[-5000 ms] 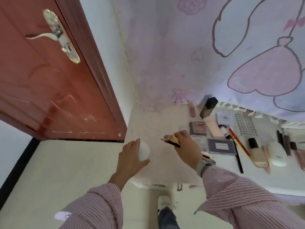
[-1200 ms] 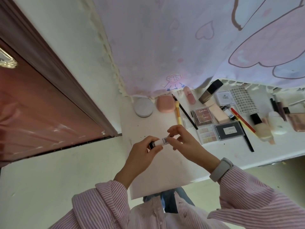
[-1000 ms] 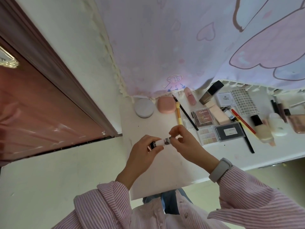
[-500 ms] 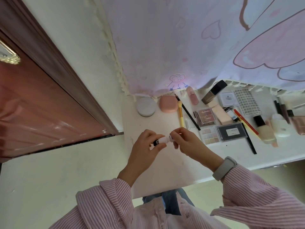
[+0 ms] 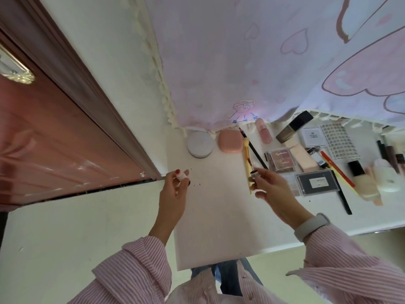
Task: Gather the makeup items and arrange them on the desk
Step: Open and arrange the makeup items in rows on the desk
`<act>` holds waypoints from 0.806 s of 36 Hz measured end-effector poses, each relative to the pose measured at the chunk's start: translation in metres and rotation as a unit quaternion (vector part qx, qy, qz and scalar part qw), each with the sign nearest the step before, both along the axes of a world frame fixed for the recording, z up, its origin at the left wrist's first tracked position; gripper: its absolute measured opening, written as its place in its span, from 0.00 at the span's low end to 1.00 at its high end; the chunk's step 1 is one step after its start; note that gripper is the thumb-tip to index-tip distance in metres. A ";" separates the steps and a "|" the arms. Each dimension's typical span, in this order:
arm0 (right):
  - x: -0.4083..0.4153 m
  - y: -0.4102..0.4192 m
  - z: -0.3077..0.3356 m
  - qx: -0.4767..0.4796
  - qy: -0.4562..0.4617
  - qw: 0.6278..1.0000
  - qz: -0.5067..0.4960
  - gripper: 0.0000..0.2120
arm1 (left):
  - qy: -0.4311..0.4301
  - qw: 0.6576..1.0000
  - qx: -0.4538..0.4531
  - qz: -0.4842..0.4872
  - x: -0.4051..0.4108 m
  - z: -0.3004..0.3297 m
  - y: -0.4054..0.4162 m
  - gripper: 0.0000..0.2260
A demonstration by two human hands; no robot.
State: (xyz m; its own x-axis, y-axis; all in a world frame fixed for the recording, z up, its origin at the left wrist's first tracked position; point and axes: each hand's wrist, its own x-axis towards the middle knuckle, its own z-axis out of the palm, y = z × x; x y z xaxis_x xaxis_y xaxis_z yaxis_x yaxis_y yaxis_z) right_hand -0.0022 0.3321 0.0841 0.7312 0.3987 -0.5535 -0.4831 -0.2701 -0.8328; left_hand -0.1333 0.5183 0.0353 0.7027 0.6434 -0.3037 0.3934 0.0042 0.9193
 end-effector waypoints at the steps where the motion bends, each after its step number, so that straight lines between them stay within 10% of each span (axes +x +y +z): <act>1: -0.004 0.006 -0.007 -0.017 -0.016 1.000 0.012 0.10 | 0.001 1.000 0.007 0.013 0.003 -0.003 0.000 0.05; 14: -0.006 0.096 -0.072 -0.144 -0.357 0.914 0.126 0.10 | 0.007 0.966 0.256 0.025 0.038 -0.041 0.022 0.05; 29: -0.006 0.100 -0.089 -0.213 -0.417 0.852 0.234 0.17 | 0.073 0.938 0.338 0.016 0.032 -0.068 0.019 0.16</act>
